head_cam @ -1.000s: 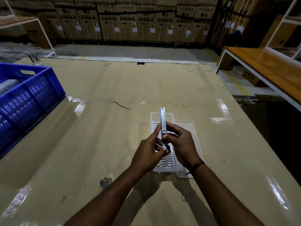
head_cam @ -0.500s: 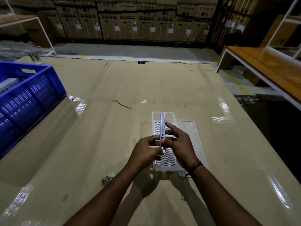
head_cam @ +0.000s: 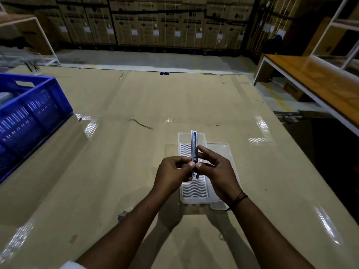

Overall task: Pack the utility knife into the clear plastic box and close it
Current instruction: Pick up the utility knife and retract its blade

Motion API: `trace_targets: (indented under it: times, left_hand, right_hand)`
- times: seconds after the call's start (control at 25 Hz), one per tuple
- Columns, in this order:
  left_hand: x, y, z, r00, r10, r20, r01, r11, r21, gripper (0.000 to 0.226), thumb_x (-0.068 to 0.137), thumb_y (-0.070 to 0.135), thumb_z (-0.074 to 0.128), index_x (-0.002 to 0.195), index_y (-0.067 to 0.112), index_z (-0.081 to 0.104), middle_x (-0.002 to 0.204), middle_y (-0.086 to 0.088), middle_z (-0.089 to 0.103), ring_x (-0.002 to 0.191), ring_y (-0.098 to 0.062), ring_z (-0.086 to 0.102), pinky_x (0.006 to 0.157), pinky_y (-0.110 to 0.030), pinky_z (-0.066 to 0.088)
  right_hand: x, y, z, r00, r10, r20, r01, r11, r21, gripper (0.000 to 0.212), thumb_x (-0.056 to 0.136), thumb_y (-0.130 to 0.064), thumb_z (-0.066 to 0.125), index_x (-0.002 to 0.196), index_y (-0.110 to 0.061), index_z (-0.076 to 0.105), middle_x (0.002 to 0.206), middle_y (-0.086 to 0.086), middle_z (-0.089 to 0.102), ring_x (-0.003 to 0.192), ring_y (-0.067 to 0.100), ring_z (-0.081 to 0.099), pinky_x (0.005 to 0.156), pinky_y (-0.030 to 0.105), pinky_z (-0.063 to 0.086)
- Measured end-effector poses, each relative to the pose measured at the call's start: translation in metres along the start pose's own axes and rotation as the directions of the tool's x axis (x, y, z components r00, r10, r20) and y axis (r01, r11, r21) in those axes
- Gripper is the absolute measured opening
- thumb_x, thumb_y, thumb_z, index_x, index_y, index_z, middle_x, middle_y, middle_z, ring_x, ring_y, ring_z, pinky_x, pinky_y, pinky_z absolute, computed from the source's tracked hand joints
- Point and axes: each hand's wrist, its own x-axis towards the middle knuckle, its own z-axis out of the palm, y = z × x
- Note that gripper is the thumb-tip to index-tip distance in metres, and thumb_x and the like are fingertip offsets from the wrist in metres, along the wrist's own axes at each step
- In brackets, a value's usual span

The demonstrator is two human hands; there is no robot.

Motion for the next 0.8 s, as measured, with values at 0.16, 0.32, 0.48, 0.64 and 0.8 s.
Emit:
trace_targets:
  times: [0.16, 0.32, 0.48, 0.64, 0.8]
  left_hand:
    - [0.001, 0.001, 0.004, 1.000, 0.021, -0.024, -0.019, 0.997, 0.072, 0.013, 0.092, 0.013, 0.071, 0.101, 0.008, 0.079, 0.081, -0.007, 0.078, 0.069, -0.016, 0.077, 0.065, -0.028, 0.063]
    - [-0.001, 0.002, 0.004, 0.999, 0.039, -0.022, -0.036, 0.993, 0.114, 0.014, 0.092, 0.012, 0.070, 0.101, 0.012, 0.081, 0.078, -0.002, 0.078, 0.070, -0.015, 0.077, 0.068, -0.031, 0.064]
    - [-0.008, -0.003, 0.006, 0.968, 0.215, -0.125, -0.147, 0.900, 0.411, 0.020, 0.093, 0.025, 0.069, 0.111, 0.024, 0.078, 0.102, 0.010, 0.078, 0.084, -0.004, 0.070, 0.078, -0.022, 0.056]
    - [-0.007, -0.010, 0.003, 0.933, 0.260, -0.250, -0.111, 0.866, 0.487, 0.032, 0.095, 0.023, 0.067, 0.127, 0.026, 0.068, 0.124, 0.006, 0.065, 0.088, -0.008, 0.065, 0.082, -0.024, 0.053]
    - [-0.003, -0.016, -0.002, 0.954, 0.181, -0.238, -0.039, 0.864, 0.502, 0.038, 0.094, 0.021, 0.065, 0.132, 0.026, 0.063, 0.131, 0.003, 0.062, 0.084, -0.005, 0.067, 0.082, -0.026, 0.052]
  right_hand:
    - [0.000, 0.002, -0.001, 0.999, -0.018, -0.041, 0.018, 1.000, -0.014, 0.057, 0.084, 0.017, 0.066, 0.134, -0.009, 0.064, 0.125, 0.010, 0.072, 0.113, 0.023, 0.070, 0.086, 0.036, 0.061]
    - [-0.001, 0.003, 0.001, 0.998, -0.034, -0.055, 0.030, 0.998, -0.063, 0.058, 0.082, 0.016, 0.069, 0.128, -0.020, 0.068, 0.114, 0.002, 0.077, 0.100, 0.019, 0.075, 0.078, 0.031, 0.062]
    - [0.003, 0.002, 0.007, 0.990, -0.033, -0.134, -0.001, 0.969, -0.246, 0.060, 0.080, 0.010, 0.073, 0.125, -0.030, 0.068, 0.105, 0.000, 0.078, 0.087, 0.015, 0.077, 0.075, 0.030, 0.064]
    - [0.008, 0.009, 0.019, 0.987, -0.061, -0.147, -0.024, 0.855, -0.518, 0.055, 0.079, 0.001, 0.074, 0.125, -0.029, 0.071, 0.096, -0.003, 0.077, 0.076, 0.007, 0.074, 0.068, 0.024, 0.063]
    - [0.018, 0.017, 0.031, 0.988, -0.053, -0.145, -0.064, 0.716, -0.695, 0.042, 0.079, -0.003, 0.075, 0.117, -0.020, 0.075, 0.093, 0.001, 0.078, 0.073, 0.006, 0.067, 0.072, 0.012, 0.057]
